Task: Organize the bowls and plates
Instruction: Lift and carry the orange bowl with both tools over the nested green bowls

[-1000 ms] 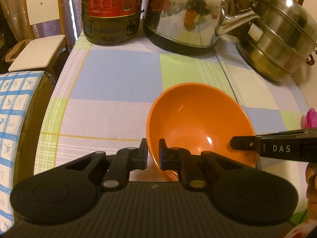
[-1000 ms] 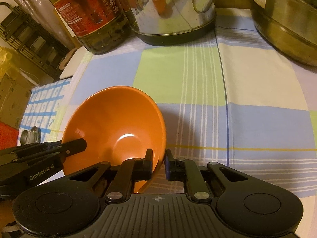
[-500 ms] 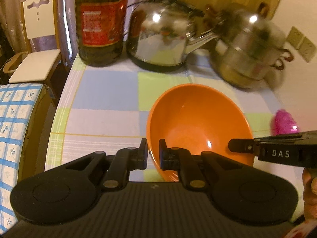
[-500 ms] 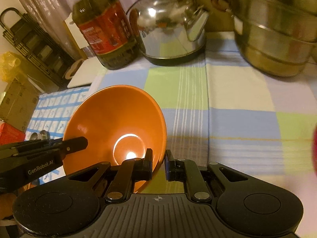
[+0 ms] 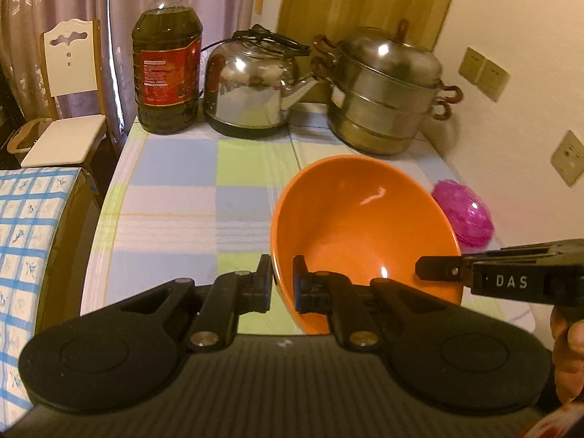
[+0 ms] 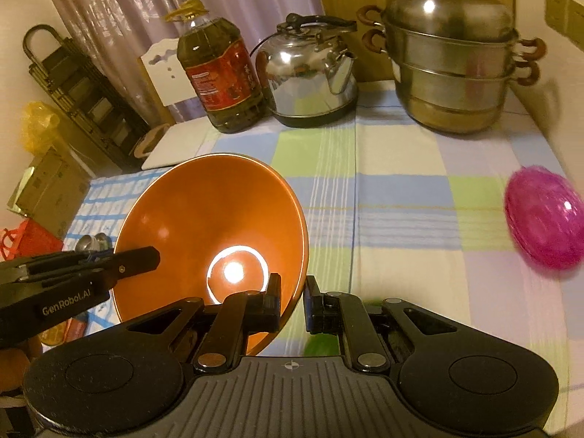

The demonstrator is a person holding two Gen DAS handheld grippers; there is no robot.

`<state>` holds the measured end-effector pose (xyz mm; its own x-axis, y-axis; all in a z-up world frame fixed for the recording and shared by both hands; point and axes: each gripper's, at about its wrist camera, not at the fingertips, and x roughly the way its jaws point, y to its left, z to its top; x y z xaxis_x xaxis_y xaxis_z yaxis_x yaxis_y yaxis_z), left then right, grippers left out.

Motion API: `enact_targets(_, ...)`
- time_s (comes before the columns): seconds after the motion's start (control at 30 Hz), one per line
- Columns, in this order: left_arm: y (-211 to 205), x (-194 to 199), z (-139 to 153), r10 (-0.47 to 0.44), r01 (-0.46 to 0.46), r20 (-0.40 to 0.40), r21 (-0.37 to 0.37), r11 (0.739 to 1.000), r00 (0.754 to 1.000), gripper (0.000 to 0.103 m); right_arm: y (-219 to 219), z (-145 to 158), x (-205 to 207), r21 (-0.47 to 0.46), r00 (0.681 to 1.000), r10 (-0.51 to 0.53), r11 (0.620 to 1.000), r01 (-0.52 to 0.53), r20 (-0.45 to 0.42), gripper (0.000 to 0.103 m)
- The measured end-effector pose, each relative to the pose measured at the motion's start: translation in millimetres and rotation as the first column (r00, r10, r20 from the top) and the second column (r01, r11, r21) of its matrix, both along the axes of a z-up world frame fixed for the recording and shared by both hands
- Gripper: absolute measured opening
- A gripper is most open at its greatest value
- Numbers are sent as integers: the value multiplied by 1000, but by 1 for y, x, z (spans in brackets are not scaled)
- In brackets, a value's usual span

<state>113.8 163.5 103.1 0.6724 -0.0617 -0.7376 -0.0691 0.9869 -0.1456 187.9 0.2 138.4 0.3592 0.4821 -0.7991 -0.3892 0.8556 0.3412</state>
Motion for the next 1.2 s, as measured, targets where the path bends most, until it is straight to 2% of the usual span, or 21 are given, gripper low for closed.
enact_targets(0.17, -31, -40, 3, -15, 15, 17, 7, 1000, 1000, 9, -28, 10, -41, 3, 999, -17, 1000, 16, 31, 12)
enact_targets(0.53, -92, -90, -10, -62, 63, 27, -6, 998, 998, 9, -92, 6, -100, -6, 996, -80, 997, 81, 31, 12)
enact_targets(0.73, -111, -111, -18, -77, 78, 13, -21, 997, 997, 9, -113, 0, -131, -32, 995, -88, 995, 89, 43, 12)
enact_targets(1.2, -132, -144, -40, -77, 76, -39, -39, 996, 996, 9, -140, -24, -166, -41, 996, -83, 996, 82, -26, 12)
